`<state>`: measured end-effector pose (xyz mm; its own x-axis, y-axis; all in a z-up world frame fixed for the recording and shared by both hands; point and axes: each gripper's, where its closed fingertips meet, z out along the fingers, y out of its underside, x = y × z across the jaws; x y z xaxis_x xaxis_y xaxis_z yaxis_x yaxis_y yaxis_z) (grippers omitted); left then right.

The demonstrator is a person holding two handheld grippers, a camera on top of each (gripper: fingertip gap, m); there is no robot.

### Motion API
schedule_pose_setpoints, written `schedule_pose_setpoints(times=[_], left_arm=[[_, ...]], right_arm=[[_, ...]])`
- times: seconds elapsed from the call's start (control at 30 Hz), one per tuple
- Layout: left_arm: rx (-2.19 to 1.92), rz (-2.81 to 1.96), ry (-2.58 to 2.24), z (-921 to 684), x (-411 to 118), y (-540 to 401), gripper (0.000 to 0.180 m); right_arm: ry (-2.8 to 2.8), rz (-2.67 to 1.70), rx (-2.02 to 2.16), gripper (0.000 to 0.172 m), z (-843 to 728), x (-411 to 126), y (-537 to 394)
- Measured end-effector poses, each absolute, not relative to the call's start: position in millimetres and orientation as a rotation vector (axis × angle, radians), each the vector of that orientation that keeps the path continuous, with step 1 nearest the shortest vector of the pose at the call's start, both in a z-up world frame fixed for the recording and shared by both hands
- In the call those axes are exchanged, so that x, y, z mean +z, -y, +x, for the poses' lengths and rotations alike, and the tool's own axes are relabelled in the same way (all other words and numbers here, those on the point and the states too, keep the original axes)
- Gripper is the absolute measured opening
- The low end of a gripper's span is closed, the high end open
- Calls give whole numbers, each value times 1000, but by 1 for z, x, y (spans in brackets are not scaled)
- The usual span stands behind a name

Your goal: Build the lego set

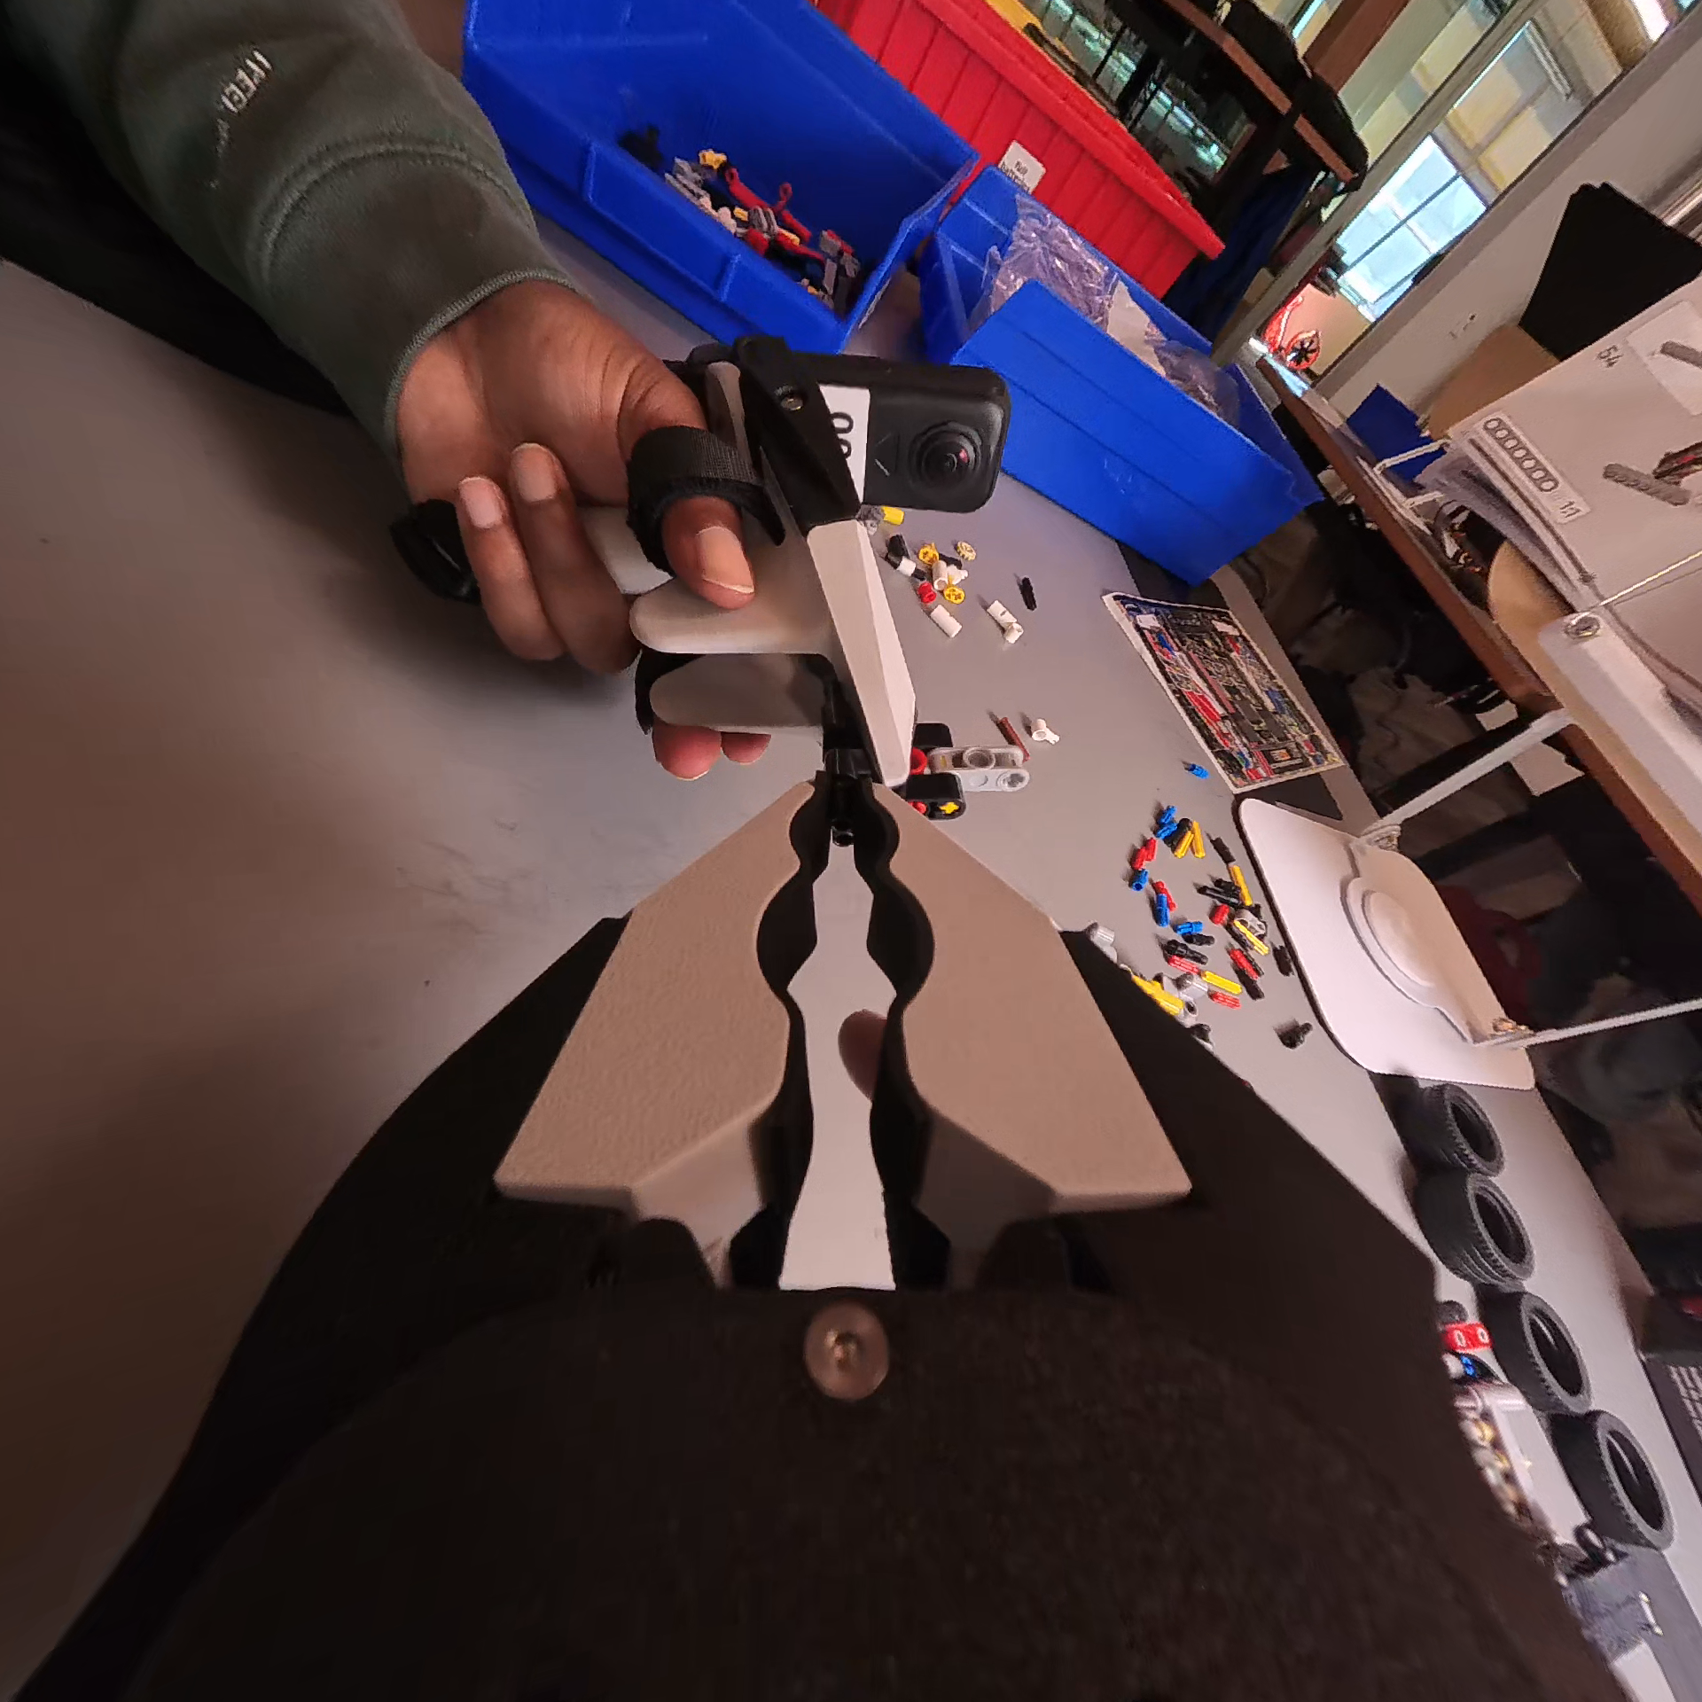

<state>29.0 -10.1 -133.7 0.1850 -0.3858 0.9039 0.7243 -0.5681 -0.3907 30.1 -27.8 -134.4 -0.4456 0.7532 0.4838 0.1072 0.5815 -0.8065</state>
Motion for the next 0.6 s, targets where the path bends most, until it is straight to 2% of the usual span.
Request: schedule_pose_setpoints(times=[0.2,0.27,0.33,0.6], left_arm=[[-1456,-1529,310,17,-123,1,5],[-1398,-1468,341,7,-116,-3,6],[-1329,-1424,409,-7,-116,-7,6],[-1212,-1319,533,-22,-112,-10,5]], right_arm=[[1753,-756,957,5,20,-123,14],[1693,-787,955,21,17,-116,11],[1612,-880,941,27,10,-112,4],[1391,-1073,857,31,-17,-111,12]])
